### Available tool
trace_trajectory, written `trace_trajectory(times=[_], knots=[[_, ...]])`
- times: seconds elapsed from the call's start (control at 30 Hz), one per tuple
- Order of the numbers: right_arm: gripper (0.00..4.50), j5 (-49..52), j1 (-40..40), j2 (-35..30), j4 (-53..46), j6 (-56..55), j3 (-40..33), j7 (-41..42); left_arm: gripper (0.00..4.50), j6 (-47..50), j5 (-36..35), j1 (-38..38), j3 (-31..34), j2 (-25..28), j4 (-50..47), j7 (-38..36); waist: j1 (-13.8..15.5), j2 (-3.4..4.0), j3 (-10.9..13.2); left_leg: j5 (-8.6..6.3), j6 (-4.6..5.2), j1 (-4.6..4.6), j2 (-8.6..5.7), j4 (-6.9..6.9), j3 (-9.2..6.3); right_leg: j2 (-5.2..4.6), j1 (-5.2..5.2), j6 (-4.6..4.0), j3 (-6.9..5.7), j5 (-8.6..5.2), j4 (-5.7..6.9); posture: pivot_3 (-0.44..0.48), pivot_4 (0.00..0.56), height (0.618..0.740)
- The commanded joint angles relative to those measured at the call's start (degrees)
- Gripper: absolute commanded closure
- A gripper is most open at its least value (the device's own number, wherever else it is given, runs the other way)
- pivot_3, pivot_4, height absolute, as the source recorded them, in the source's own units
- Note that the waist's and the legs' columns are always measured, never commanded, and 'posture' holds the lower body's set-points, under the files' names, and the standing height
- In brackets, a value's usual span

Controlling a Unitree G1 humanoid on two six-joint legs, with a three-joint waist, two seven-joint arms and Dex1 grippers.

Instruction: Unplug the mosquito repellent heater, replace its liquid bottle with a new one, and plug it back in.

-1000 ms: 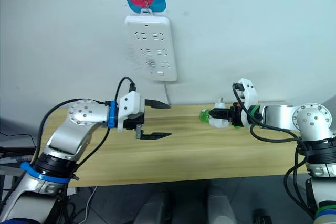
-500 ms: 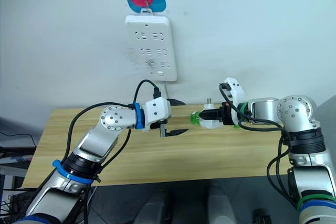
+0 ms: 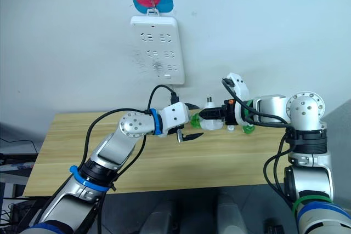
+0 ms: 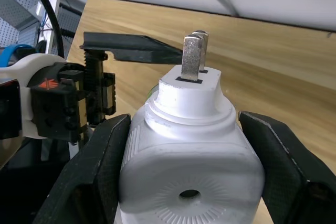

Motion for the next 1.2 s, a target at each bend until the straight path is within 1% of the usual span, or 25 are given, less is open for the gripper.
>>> trace_trajectory(times=[0.03, 0.17, 0.2, 0.23, 0.4, 0.43, 0.77, 0.83, 0.87, 0.9, 0.93, 1.0, 1.07, 1.13, 1.2], knots=[[1.31, -0.21, -1.39, 0.58, -1.57, 1.55, -2.76, 0.03, 0.01, 0.14, 0.69, 0.0, 0.32, -0.74, -0.97, 1.68, -0.01, 0.0, 0.0, 0.0, 0.0, 0.0, 0.0, 0.0, 0.01, 0.0, 0.0, 0.0, 0.01, 0.0, 0.0, -0.121, 0.236, 0.74], [1.31, -0.71, -1.48, 1.57, -2.01, 2.67, -3.83, -0.2, 0.01, 0.19, 0.8, -0.28, 0.38, -1.08, -0.63, 2.36, -0.01, 0.01, -0.01, 0.0, 0.0, 0.01, 0.0, 0.0, 0.01, 0.0, -0.01, 0.0, 0.0, 0.0, 0.03, -0.121, 0.232, 0.74], [1.31, -0.77, -1.45, 1.77, -2.12, 2.74, -3.99, -0.27, 0.39, 0.04, 0.66, -0.28, 0.53, -1.28, -0.58, 2.62, -0.01, 0.01, -0.01, 0.0, 0.0, 0.01, 0.0, 0.0, 0.01, 0.0, -0.01, 0.0, 0.0, 0.0, 0.03, -0.123, 0.232, 0.74], [1.31, -0.75, -1.41, 1.98, -2.2, 2.75, -4.16, -0.42, 0.58, -0.04, 0.28, -0.27, 0.69, -1.53, -0.66, 2.65, -0.01, 0.01, -0.01, 0.0, 0.0, 0.0, 0.0, 0.0, 0.02, 0.0, -0.02, 0.0, 0.0, 0.0, 0.03, -0.123, 0.232, 0.74], [1.31, 0.05, -1.11, 2.33, -2.61, 2.75, -4.7, -1.24, 2.09, 0.51, 0.09, 0.04, 0.22, -1.65, -1.25, 1.76, -0.02, 0.02, -0.02, 0.0, -0.01, 0.0, 0.0, 0.0, 0.04, 0.0, -0.04, 0.01, 0.01, 0.01, 0.04, -0.123, 0.232, 0.74], [1.31, 0.23, -1.07, 2.33, -2.62, 2.75, -4.77, -1.37, 2.21, 0.53, 0.06, 0.09, 0.26, -1.74, -1.27, 1.77, -0.03, 0.01, -0.02, 0.0, -0.01, 0.01, 0.0, 0.0, 0.04, 0.0, -0.04, 0.01, 0.01, 0.01, 0.05, -0.123, 0.232, 0.74], [1.31, 1.08, -1.01, 2.97, -2.81, 2.75, -5.04, -1.33, 2.21, 0.39, -0.1, -0.01, 1.02, -2.21, -0.68, 2.78, -0.04, 0.01, -0.02, 0.0, -0.01, 0.0, 0.0, 0.01, 0.08, 0.0, -0.05, 0.01, 0.03, 0.01, 0.07, -0.126, 0.236, 0.74], [0.73, 0.01, -1.15, 3.03, -3.98, 2.47, -4.88, -0.13, 2.21, 0.7, -0.58, 0.24, 1.49, -2.58, -0.7, 3.19, -0.04, 0.01, -0.02, 0.0, -0.01, 0.0, 0.0, 0.01, 0.09, 0.0, -0.05, 0.01, 0.03, 0.01, 0.07, -0.125, 0.238, 0.74], [0.54, -0.45, -1.17, 3.1, -4.55, 2.23, -4.92, 0.33, 2.21, 0.94, -0.86, 0.44, 1.74, -2.77, -0.78, 3.35, -0.05, 0.01, -0.02, 0.0, -0.01, 0.0, 0.0, 0.01, 0.09, 0.0, -0.06, 0.01, 0.04, 0.01, 0.07, -0.125, 0.239, 0.74], [0.2, -1.33, -1.04, 2.95, -5.56, 1.12, -4.89, 0.89, 2.21, 1.28, -1.26, 0.69, 2.04, -3.05, -0.76, 3.58, -0.05, 0.01, -0.02, 0.0, -0.01, 0.0, 0.0, 0.01, 0.09, 0.0, -0.08, 0.01, 0.04, 0.01, 0.09, -0.124, 0.239, 0.74], [0.0, -2.46, -0.78, 2.24, -6.97, -0.32, -4.35, 2.15, 2.21, 1.43, -1.59, 0.96, 2.26, -3.24, -0.68, 3.75, -0.05, 0.01, -0.02, 0.0, -0.01, 0.0, 0.0, 0.01, 0.09, 0.0, -0.08, 0.01, 0.04, 0.01, 0.1, -0.124, 0.239, 0.74], [0.0, -5.94, 0.82, -1.11, -11.9, -5.12, -2.17, 7.15, 2.21, 1.57, -2.89, 2.01, 3.19, -3.87, -0.37, 4.1, -0.02, 0.02, -0.02, 0.0, -0.01, -0.02, 0.0, 0.01, 0.1, 0.0, -0.11, 0.02, 0.04, 0.02, 0.1, -0.126, 0.239, 0.74], [0.0, -8.55, 2.78, -2.89, -15.53, -9.9, -2.25, 10.18, 2.21, 1.29, -4.59, 3.32, 4.78, -4.68, 0.21, 4.85, 0.05, 0.01, -0.03, 0.0, -0.01, -0.05, -0.03, 0.01, 0.08, 0.01, -0.15, 0.02, 0.01, 0.02, 0.1, -0.134, 0.241, 0.74], [0.0, -10.56, 4.63, -1.54, -18.05, -14.73, -5.37, 7.91, 2.21, 2.02, -8.01, 5.27, 8.34, -7.08, 0.86, 7.07, -0.07, 0.0, -0.04, 0.0, -0.01, -0.05, -0.03, 0.01, 0.1, 0.01, -0.15, 0.06, 0.0, 0.04, 0.08, -0.139, 0.24, 0.74], [0.0, -12.41, 5.74, -0.86, -19.92, -17.69, -6.0, 7.23, 2.21, 1.91, -9.6, 6.3, 10.08, -7.99, 1.22, 7.81, -0.17, 0.0, -0.04, 0.0, 0.0, -0.05, -0.02, 0.06, 0.16, 0.0, -0.18, 0.07, 0.0, 0.05, 0.13, -0.149, 0.239, 0.74]])
